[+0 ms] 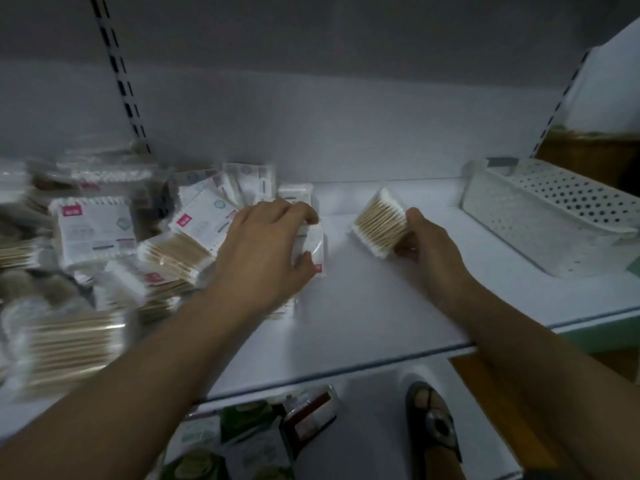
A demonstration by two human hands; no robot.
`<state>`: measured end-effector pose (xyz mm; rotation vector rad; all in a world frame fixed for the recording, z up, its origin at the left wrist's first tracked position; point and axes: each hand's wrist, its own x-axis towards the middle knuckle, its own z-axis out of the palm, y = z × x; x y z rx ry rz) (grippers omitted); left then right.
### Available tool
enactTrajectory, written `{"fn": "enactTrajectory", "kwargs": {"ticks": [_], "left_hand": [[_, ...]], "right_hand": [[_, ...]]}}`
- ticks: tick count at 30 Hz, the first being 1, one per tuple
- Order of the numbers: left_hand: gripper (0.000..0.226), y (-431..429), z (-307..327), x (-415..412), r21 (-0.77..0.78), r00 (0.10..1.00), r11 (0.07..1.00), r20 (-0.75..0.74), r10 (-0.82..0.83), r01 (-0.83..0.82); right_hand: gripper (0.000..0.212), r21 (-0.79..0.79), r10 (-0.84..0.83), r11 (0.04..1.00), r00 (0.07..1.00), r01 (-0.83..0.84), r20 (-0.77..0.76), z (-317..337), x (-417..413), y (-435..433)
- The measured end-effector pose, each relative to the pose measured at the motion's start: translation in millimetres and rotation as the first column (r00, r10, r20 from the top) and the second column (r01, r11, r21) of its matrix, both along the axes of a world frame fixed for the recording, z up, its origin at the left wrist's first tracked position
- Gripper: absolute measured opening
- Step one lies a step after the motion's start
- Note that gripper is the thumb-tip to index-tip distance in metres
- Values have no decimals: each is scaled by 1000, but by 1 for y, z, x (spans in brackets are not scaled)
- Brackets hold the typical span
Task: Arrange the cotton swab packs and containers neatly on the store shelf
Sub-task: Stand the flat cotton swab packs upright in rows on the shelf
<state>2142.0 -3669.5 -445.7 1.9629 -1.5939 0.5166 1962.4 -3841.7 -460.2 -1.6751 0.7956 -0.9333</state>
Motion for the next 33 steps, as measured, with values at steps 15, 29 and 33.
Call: {"fn": "enactTrajectory", "kwargs": {"ticks": [15,29,33], "left_hand": [[68,-29,23,11,192,997,979,-25,67,-61],[88,-47,25,2,95,990,987,-55,133,-128],[64,-58,38,10,1,943,997,-324,77,-81]], "right_hand": [[68,-321,113,941,994,-109,-6,46,79,-42],[32,-282,349,913,923,-296,162,23,84,-16],[31,-215,551,828,822,-518,145,29,79,-19]]}}
